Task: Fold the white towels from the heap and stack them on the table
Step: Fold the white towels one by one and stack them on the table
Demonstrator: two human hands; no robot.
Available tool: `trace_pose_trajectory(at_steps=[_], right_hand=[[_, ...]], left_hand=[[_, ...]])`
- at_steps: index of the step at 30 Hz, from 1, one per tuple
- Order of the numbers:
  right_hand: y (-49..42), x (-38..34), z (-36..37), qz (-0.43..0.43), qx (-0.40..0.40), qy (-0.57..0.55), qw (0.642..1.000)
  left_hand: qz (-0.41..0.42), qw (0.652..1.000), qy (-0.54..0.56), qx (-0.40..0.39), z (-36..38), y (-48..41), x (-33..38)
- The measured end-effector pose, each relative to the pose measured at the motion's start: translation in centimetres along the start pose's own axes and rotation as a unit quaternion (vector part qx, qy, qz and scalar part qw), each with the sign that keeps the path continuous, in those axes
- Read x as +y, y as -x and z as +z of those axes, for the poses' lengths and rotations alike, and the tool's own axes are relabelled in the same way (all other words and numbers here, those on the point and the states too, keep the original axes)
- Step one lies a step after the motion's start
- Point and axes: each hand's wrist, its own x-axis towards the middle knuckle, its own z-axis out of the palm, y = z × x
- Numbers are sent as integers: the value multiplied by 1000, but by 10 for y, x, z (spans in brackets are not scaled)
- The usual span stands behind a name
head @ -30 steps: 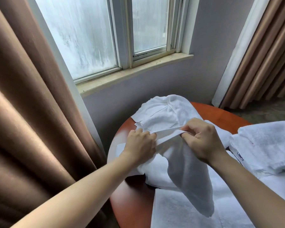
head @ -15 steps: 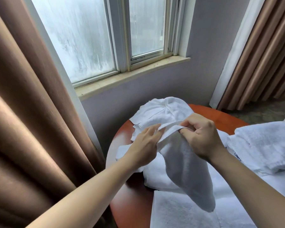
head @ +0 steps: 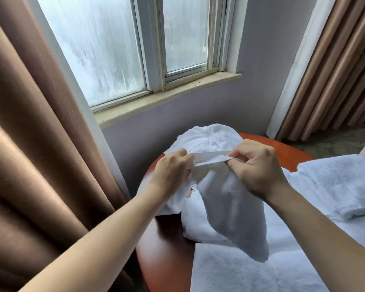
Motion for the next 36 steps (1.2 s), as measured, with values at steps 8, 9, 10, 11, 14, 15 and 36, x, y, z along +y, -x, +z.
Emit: trace_pose_trajectory(at_steps=[8,9,10,11,14,15,36], right_hand=[[-6,2,-10,18,13,39,999],[-7,-1,-8,11,15,37,999],[-7,-3,-7,6,19,32,999],[-8,-5,-6,4,24,29,999],[-11,-7,-9,27,36,11,999],[-12,-8,-11,38,36,4,999],[-10,-4,-15,76,-107,-154,979]], left_hand=[[138,989,-37,-29,-14,-1,-17],[143,988,-29,-38,-14,0,-20],[150,988,-14,-41,-11,1,-22],[148,988,3,-49,-10,3,-23],[118,992,40,-36,-11,7,-23],[102,993,48,-22,-12,8,-22],[-102,932,308,-164,0,37,-1]])
